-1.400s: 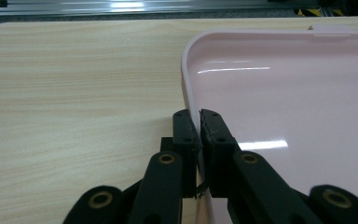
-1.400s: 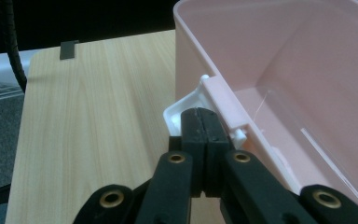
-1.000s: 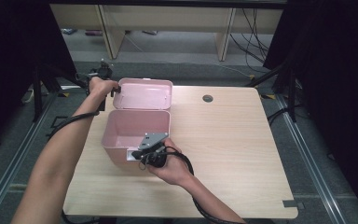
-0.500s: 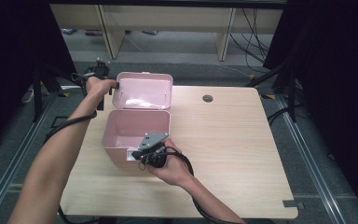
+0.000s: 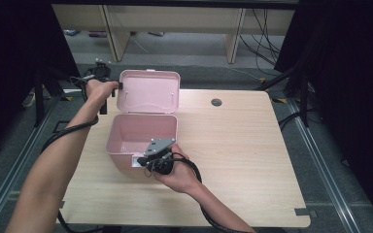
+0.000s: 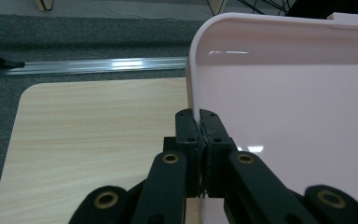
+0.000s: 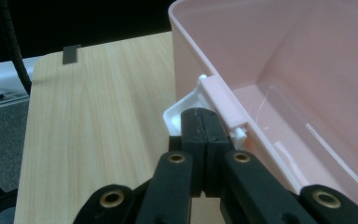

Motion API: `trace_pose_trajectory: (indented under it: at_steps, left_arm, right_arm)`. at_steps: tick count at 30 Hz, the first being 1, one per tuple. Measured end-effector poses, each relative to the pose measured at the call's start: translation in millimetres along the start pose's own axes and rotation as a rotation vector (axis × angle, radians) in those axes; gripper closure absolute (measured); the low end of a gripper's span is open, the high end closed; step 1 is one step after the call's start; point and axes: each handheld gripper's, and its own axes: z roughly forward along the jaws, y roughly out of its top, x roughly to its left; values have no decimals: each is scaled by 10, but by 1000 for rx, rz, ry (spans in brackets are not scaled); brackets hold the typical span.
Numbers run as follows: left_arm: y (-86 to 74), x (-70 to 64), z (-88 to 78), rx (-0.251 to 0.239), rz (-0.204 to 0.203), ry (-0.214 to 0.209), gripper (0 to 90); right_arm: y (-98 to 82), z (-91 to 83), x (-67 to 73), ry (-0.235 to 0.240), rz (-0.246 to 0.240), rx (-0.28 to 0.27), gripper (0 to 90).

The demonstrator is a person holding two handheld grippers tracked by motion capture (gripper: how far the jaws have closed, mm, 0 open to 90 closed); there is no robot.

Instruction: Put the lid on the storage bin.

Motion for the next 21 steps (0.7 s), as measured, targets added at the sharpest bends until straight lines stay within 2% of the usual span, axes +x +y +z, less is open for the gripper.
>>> trace_pose_trajectory:
  at_steps: [1,3,5,6,9,10,13,14,15,21]
  left_arm:
    - [-2,-13,-18,-18,-16,0,880]
    - [-1,-13,-32,-33,-15,-4,881]
    - [6,-20,-62,-25,-18,-3,882]
    - [-1,-15,-74,-29,-3,-4,883]
    - [-1,-29,-88,-45,-8,-7,884]
    - [-8,-34,-109,-53,-5,-6,884]
    - [-12,-41,-127,-63,-4,-5,884]
    - [-22,-53,-144,-80,1,-2,884]
    - [-24,-49,-165,-73,14,0,884]
    - [-46,-59,-219,-98,25,-5,885]
  right_arm:
    - [0,3,1,6,2,1,900]
    - [-2,7,6,11,12,0,900]
    - [-1,0,3,-1,1,-1,900]
    - [-1,3,1,2,1,-2,900]
    - [-2,7,2,6,4,-3,900]
    - [-6,1,19,10,34,4,900]
    - [-6,0,23,10,35,6,900]
    - [-6,0,24,9,34,5,900]
    - [-6,0,25,8,34,5,900]
    - [-7,0,26,8,35,5,900]
